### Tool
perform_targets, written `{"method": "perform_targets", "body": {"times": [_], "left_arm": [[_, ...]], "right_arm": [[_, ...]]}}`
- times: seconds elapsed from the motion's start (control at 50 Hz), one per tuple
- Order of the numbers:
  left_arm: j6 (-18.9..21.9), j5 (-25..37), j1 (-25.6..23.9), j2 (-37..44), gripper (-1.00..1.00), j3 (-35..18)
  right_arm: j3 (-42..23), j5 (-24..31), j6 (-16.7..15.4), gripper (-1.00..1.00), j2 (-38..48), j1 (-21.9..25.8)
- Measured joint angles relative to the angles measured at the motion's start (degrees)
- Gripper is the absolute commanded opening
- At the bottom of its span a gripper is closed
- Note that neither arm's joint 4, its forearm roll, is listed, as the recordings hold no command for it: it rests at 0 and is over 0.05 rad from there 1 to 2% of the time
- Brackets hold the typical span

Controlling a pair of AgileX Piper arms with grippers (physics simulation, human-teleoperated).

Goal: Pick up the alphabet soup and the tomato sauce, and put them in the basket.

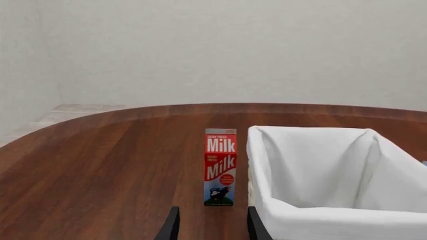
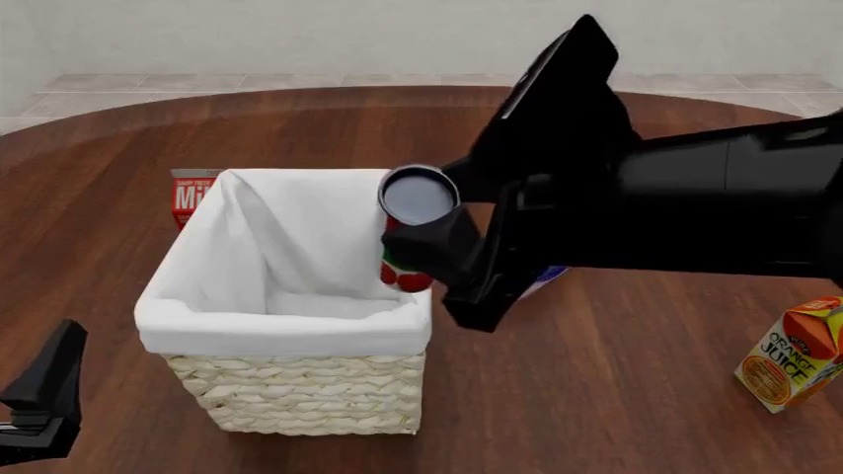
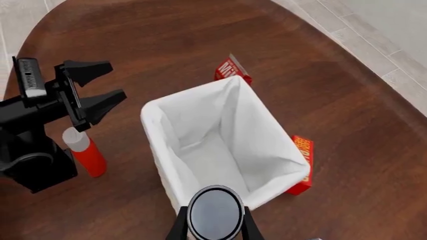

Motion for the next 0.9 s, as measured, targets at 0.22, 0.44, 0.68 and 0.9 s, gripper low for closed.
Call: {"method": "perform_targets", "body": {"times": [0.22,0.44,0.68,0.9], "left_arm": [[-0.10,-0.11,-0.10,0.00,1.00,-0.02],[-0.04,-0.14,-0.36,0.00,1.00,-0.03],[-0.05,-0.13,-0.51,0.00,1.00,-0.04],[-0.24,-0.16,-0.58,0.00,1.00,-0.07]], "right_arm": [[-0.74,-0.62,0.47,-1.00,1.95,0.82],[-2.00,-1.14,0.79,-1.00,4.35,1.39],[-2.93,-1.99,1.04,-1.00,6.94,1.73],[-3.05,-3.35,1.33,-1.00,9.61,1.53]]}}
